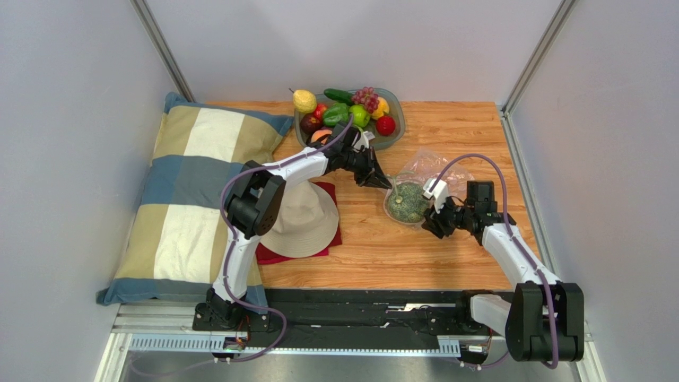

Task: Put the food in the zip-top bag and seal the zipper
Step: Adjust the zipper food storage bag at the center of the board.

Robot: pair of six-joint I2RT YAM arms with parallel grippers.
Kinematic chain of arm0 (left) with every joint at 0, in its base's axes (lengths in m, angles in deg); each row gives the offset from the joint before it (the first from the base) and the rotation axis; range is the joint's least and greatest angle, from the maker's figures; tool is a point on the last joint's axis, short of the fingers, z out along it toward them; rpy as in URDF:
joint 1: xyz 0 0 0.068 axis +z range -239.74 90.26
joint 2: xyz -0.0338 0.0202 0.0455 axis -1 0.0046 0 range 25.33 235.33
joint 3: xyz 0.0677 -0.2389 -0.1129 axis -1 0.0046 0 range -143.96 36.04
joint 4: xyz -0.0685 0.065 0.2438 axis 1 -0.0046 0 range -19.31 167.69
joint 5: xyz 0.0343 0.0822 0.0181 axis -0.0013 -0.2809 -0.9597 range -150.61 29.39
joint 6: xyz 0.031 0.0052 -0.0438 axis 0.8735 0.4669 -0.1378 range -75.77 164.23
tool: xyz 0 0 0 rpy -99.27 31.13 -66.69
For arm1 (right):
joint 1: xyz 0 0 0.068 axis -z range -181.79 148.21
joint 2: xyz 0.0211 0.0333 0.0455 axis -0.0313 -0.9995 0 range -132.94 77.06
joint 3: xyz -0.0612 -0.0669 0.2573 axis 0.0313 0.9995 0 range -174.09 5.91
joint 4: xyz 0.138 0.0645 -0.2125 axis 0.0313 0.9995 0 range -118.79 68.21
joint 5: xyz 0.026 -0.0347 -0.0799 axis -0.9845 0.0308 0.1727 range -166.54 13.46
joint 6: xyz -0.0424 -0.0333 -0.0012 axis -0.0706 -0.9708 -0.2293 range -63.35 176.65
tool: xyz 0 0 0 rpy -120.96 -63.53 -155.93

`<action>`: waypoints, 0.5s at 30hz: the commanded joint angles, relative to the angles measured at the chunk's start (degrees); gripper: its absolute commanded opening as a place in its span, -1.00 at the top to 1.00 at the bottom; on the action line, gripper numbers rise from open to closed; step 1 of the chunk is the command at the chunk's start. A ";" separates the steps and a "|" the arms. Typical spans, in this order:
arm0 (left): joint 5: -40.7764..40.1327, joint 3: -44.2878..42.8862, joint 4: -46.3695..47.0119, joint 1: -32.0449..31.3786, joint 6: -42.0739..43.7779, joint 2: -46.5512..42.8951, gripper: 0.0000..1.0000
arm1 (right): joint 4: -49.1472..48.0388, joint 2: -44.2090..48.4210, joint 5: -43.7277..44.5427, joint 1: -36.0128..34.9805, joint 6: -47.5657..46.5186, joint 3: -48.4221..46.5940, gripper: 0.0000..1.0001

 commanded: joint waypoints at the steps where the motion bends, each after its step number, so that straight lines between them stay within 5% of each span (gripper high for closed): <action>1: 1.00 -2.41 1.74 0.26 -1.09 0.50 1.00 | 0.93 -0.96 -1.55 0.25 -4.69 -3.19 0.14; 7: 1.09 0.74 4.64 1.23 -3.20 -0.37 1.00 | 1.37 -5.18 -0.41 0.16 -3.72 -6.00 0.16; 11: 0.65 3.38 6.31 1.84 -3.99 -1.78 1.00 | 2.25 -4.40 -0.58 0.16 -4.51 -6.18 -0.22; 15: -0.66 6.02 8.33 2.46 -5.04 -3.27 1.00 | 2.78 -2.29 -1.37 0.25 -4.25 -6.27 -0.35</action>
